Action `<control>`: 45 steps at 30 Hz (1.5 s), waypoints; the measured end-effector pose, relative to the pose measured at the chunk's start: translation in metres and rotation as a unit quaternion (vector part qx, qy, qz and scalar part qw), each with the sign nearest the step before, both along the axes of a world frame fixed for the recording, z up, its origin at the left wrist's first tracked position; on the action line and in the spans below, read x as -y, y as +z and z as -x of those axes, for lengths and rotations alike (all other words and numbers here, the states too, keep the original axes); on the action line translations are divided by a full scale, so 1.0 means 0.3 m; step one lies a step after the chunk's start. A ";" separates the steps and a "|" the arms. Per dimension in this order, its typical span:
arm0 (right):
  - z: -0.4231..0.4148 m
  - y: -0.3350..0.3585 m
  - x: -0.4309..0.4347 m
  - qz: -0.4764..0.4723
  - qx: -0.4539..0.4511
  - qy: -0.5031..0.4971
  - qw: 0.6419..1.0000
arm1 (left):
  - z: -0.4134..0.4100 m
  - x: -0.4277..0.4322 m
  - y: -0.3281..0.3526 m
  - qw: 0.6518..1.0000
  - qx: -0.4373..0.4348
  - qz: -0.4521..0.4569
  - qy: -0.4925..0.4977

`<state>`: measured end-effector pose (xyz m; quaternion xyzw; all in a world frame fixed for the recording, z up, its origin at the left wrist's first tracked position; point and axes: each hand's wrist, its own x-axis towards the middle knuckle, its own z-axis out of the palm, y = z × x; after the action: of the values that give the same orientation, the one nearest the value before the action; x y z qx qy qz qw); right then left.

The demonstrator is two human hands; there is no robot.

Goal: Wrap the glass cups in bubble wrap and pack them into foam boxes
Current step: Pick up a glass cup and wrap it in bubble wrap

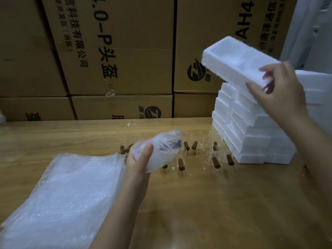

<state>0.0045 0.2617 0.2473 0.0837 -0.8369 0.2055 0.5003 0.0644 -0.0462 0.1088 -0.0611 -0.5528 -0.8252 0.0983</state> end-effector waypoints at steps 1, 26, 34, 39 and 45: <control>-0.037 -0.053 0.038 -0.018 0.000 0.030 0.999 | -0.009 0.002 0.026 1.000 -0.021 -0.010 0.008; -0.214 -0.579 0.316 0.146 0.467 0.328 0.808 | 0.011 -0.083 -0.226 0.943 -0.020 0.332 0.016; -0.189 -0.601 0.311 0.094 0.471 0.289 0.828 | 0.025 -0.039 -0.215 0.961 0.010 0.275 -0.041; -0.176 -0.594 0.260 0.060 0.488 0.254 0.833 | -0.035 0.037 -0.303 0.914 0.061 0.397 -0.061; -0.206 -0.588 0.329 -0.070 0.471 0.219 0.852 | -0.040 0.065 -0.367 0.857 0.084 0.504 -0.069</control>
<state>0.0662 0.1630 0.0709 0.1926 -0.9446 0.2650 -0.0191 0.0764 -0.0657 -0.0013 -0.0707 -0.8937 -0.4403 -0.0494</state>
